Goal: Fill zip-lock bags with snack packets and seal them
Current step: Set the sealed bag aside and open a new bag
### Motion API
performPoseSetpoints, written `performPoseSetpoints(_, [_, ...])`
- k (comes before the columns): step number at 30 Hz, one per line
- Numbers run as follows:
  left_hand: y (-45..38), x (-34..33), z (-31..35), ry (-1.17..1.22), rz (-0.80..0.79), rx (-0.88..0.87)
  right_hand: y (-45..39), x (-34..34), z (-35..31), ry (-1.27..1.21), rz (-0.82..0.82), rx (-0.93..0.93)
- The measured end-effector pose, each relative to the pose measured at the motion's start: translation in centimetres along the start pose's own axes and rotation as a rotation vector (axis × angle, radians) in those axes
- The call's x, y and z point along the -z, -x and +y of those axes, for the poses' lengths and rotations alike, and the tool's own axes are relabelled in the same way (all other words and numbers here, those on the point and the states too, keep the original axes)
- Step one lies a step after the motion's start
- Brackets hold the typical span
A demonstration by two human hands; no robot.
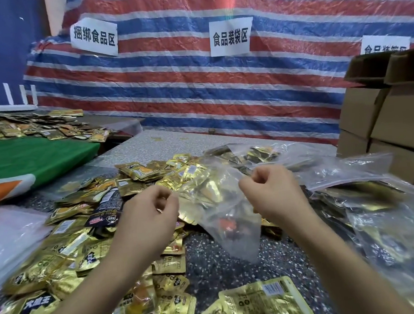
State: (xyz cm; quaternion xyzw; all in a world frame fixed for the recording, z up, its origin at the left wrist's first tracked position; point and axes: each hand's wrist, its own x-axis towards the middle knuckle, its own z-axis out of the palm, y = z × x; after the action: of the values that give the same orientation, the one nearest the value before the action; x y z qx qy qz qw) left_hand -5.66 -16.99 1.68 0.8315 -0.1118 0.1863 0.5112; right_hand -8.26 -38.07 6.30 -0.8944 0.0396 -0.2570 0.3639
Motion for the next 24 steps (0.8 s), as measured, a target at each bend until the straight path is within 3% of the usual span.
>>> performPoseSetpoints(5, [2.7,-0.2,2.2,-0.201,-0.009,-0.467,0.3,-0.9,-0.3,0.010,0.020,0.061])
performPoseSetpoints(10, [4.8,-0.7,3.1,-0.312,-0.223,-0.679,0.3,-1.3,-0.1,0.024,0.051,0.097])
performPoseSetpoints(13, [4.9,-1.4,2.2,-0.378,-0.258,-0.669,0.2,-1.8,0.2,0.010,0.048,0.088])
performPoseSetpoints(18, [3.8,-1.8,1.0,-0.247,-0.206,-0.469,0.2,-1.5,0.5,-0.052,0.024,0.014])
performPoseSetpoints(22, [1.9,-0.4,0.8,-0.122,-0.190,-0.346,-0.1,0.0,0.0,-0.361,-0.204,-0.108])
performPoseSetpoints(24, [1.1,0.4,0.9,-0.013,-0.130,-0.346,-0.9,0.9,-0.1,-0.483,-0.160,-0.108])
